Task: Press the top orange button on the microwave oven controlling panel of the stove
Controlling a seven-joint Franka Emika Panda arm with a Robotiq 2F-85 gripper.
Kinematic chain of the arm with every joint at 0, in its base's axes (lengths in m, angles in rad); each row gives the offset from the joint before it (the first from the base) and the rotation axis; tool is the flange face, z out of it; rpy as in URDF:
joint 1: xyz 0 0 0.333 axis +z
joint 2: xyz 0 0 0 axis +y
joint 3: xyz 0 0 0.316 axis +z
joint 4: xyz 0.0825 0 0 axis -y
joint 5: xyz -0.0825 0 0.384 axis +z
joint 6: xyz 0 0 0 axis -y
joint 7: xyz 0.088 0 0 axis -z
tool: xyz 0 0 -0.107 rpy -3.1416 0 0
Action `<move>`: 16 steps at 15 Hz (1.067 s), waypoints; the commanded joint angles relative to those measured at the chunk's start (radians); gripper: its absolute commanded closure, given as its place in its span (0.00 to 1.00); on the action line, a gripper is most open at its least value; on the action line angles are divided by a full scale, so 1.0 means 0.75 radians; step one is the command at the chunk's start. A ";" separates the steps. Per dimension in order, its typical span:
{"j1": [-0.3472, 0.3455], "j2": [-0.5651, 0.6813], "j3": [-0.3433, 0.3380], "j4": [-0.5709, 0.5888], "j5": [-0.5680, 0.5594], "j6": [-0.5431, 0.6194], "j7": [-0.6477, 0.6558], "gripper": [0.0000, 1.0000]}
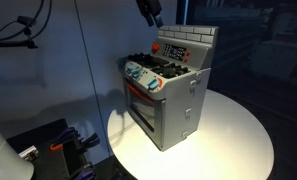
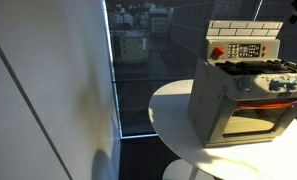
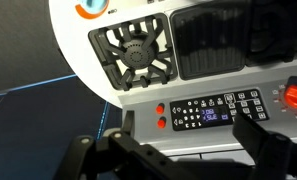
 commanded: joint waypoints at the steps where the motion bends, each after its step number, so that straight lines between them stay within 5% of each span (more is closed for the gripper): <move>1: 0.030 0.005 -0.028 0.006 -0.011 -0.004 0.007 0.00; 16: 0.020 0.154 -0.108 0.131 0.011 -0.105 0.029 0.00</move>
